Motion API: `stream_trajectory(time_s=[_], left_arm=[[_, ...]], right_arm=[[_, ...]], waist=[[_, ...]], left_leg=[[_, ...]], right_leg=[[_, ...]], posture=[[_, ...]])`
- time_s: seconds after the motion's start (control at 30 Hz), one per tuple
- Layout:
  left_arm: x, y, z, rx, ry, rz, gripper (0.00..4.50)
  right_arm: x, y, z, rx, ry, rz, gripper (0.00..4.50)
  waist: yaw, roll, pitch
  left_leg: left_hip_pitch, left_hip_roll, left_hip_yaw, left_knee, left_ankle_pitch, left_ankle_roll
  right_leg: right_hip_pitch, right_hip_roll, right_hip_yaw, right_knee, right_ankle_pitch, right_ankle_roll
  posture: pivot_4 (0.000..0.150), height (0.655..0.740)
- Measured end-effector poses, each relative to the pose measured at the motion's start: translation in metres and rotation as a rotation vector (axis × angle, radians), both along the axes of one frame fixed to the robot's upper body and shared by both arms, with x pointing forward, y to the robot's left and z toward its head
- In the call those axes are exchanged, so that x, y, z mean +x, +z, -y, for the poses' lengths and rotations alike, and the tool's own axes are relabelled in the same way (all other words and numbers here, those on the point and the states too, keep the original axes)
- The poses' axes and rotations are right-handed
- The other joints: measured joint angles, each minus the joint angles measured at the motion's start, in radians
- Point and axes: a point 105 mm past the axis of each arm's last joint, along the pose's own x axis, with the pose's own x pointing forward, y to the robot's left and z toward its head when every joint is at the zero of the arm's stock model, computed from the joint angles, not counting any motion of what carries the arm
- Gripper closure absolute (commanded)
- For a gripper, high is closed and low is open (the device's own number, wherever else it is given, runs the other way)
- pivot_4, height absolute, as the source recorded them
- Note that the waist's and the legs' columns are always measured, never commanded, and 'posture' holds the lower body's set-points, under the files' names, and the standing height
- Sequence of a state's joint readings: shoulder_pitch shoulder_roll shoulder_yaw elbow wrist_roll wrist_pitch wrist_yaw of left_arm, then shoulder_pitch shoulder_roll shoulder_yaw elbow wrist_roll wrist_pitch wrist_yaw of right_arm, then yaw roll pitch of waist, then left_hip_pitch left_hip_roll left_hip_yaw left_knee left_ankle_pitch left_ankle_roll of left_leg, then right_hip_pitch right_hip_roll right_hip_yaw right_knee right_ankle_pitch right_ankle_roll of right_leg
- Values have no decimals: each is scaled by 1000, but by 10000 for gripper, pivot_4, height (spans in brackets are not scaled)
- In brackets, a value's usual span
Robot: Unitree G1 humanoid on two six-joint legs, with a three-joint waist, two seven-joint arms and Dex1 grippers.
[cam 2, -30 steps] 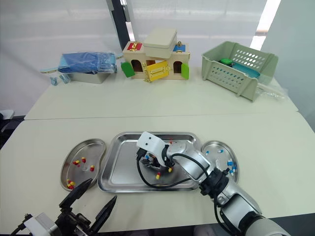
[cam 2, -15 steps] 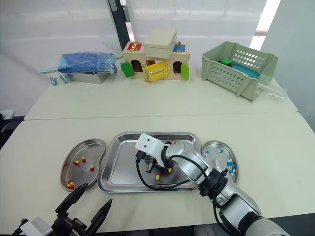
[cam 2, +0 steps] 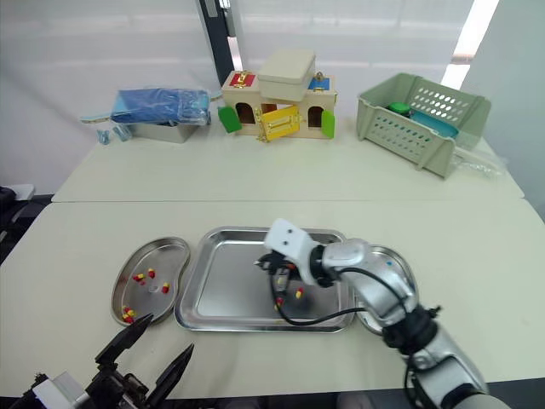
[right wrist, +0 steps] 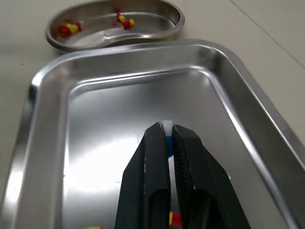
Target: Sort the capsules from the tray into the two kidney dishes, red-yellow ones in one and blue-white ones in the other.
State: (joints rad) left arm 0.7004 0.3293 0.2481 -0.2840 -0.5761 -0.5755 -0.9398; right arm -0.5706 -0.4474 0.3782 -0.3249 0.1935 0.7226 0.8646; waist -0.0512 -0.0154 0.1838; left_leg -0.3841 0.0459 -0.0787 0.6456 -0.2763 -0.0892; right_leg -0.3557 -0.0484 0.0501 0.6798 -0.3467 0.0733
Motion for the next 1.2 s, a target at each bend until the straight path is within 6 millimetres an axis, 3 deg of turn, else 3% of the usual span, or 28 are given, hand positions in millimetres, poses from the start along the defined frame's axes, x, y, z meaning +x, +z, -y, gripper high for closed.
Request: stream_trajectory(time_s=[0.27, 0.67, 0.83, 1.2], left_arm=[[-8, 2, 12, 92, -235, 33, 0], [-6, -2, 22, 132, -506, 51, 0], [-1, -1, 23, 122, -534, 48, 0], [-3, -1, 24, 113, -577, 38, 0]], right_arm=[[-26, 15, 69, -11, 19, -27, 44873], [-40, 9, 168, -145, -196, -63, 44873], [-44, 5, 189, -169, -245, -86, 44873], [-42, 5, 197, -196, -260, -50, 44873]], waist=[[6, 0, 0], [20, 0, 0], [18, 0, 0], [19, 0, 0]], left_leg=[[1, 0, -1, 0, 0, 0], [2, 1, -1, 0, 0, 0], [3, 1, 0, 0, 0, 0], [3, 1, -1, 0, 0, 0]], right_leg=[[2, 1, -1, 0, -1, -1], [4, 1, -2, 0, -1, -1], [4, 1, -2, 0, -1, -1], [5, 1, -2, 0, -1, -1]], posture=[[1500, 7400], [1500, 7400], [1500, 7400], [1500, 7400]])
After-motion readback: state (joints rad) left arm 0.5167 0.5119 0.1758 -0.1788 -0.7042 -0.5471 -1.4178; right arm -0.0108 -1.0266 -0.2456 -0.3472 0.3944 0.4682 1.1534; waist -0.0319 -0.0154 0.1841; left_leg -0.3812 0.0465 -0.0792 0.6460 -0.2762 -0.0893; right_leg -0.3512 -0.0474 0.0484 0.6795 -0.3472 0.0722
